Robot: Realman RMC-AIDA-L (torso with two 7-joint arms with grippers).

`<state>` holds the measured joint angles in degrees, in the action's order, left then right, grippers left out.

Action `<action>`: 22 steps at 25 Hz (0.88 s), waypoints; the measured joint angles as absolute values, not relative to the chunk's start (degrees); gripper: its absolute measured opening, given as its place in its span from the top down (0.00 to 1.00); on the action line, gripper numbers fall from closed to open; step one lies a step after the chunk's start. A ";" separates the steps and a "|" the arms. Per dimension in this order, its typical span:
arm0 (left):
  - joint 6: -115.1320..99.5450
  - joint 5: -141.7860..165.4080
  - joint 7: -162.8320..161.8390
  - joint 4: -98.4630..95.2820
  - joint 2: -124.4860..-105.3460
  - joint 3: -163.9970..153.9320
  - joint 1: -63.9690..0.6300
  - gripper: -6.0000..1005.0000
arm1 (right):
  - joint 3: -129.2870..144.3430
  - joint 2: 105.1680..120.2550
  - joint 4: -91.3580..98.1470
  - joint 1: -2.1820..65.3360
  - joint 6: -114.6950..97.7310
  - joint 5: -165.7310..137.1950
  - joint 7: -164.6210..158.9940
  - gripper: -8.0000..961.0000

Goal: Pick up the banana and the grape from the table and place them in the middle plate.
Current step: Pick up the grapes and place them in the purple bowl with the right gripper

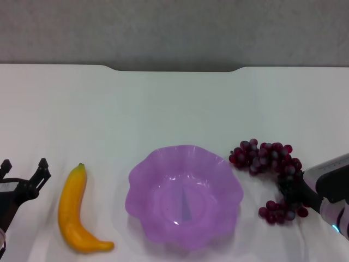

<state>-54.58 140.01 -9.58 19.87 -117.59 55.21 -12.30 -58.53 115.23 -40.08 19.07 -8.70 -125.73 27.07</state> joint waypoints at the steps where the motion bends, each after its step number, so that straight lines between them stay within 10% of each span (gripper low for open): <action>1: -54.60 140.01 -9.59 19.87 -117.59 55.19 -12.31 0.11 | -58.53 115.23 -40.09 19.07 -8.70 -125.74 27.07 0.56; 22: -54.79 140.01 -9.57 19.86 -117.59 55.31 -12.41 0.11 | -56.35 115.09 -42.04 16.44 -16.96 -126.55 27.53 0.57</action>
